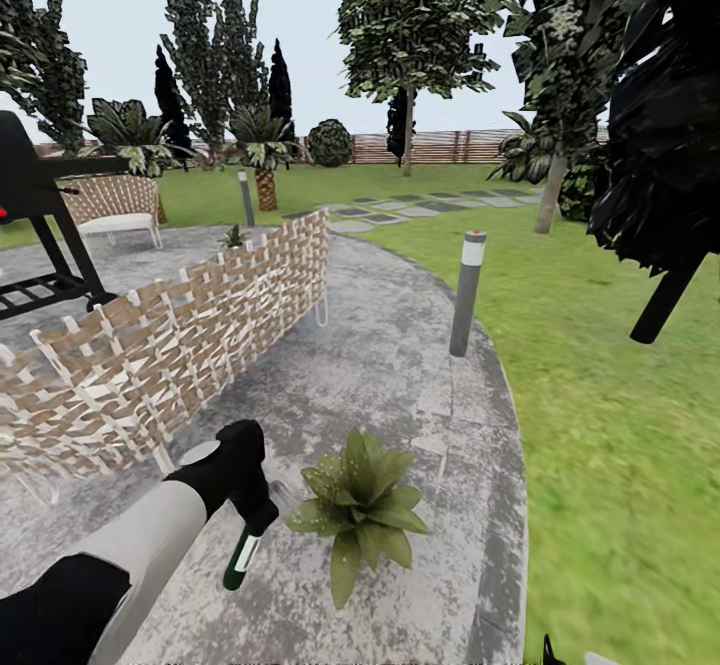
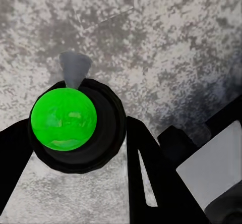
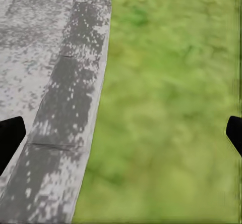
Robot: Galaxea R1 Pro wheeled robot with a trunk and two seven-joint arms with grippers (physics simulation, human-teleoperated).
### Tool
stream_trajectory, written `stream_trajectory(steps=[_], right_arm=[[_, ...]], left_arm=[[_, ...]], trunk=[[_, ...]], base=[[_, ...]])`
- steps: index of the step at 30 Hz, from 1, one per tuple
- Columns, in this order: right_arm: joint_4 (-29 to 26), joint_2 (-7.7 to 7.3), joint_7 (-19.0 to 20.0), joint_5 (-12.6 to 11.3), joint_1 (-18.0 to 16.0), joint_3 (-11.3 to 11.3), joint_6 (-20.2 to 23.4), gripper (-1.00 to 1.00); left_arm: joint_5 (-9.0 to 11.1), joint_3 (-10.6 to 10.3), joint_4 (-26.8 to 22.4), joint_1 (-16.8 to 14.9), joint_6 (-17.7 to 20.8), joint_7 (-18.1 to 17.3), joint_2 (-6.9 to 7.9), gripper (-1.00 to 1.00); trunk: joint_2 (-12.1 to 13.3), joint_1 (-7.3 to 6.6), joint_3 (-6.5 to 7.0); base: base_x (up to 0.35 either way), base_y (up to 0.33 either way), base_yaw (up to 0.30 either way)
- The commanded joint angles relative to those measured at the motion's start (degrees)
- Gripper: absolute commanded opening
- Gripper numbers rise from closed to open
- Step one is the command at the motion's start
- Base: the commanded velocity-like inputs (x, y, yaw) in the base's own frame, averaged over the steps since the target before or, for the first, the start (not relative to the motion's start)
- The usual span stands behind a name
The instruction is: Pick up the pesticide atomizer in the garden and spray insectifuge to fully cover both potted plants in the garden.
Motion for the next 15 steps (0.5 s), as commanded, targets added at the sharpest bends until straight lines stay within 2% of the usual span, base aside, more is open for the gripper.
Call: stream_trajectory(steps=[1, 4, 9, 12, 15], right_arm=[[0.0, 0.0, -0.07, -0.22, -0.04, 0.14, -0.15, 1.0], [-0.03, 0.0, -0.08, -0.22, -0.02, 0.15, -0.15, 1.0], [-0.04, 0.0, -0.12, -0.22, -0.03, 0.15, -0.15, 1.0], [-0.04, 0.0, -0.11, -0.22, -0.01, 0.15, -0.15, 1.0], [-0.04, 0.0, -0.12, -0.22, -0.03, 0.15, -0.15, 1.0]], left_arm=[[-1.01, -0.28, -0.1, -1.11, 0.31, -2.81, -0.42, -1.0], [-1.2, -0.74, -0.12, -2.05, 0.29, -4.09, -0.78, -1.0], [-1.17, -4.07, -0.12, -2.34, 0.29, -4.49, -1.0, -1.0], [-1.16, -4.82, -0.12, -2.41, 0.36, -4.58, -1.17, -1.0], [-1.05, -5.59, -0.12, -2.47, 0.37, -4.61, -2.05, -1.0]], trunk=[[-0.02, -0.01, -0.06], [-0.02, -0.01, -0.06], [-0.02, -0.01, -0.06], [-0.02, -0.01, -0.06], [-0.02, -0.01, -0.06]], base=[[-0.034, -0.206, 0.003], [-0.013, -0.095, 0.001], [-0.001, -0.01, 0.031], [0.0, -0.001, 0.236], [0.0, 0.0, 0.271]])
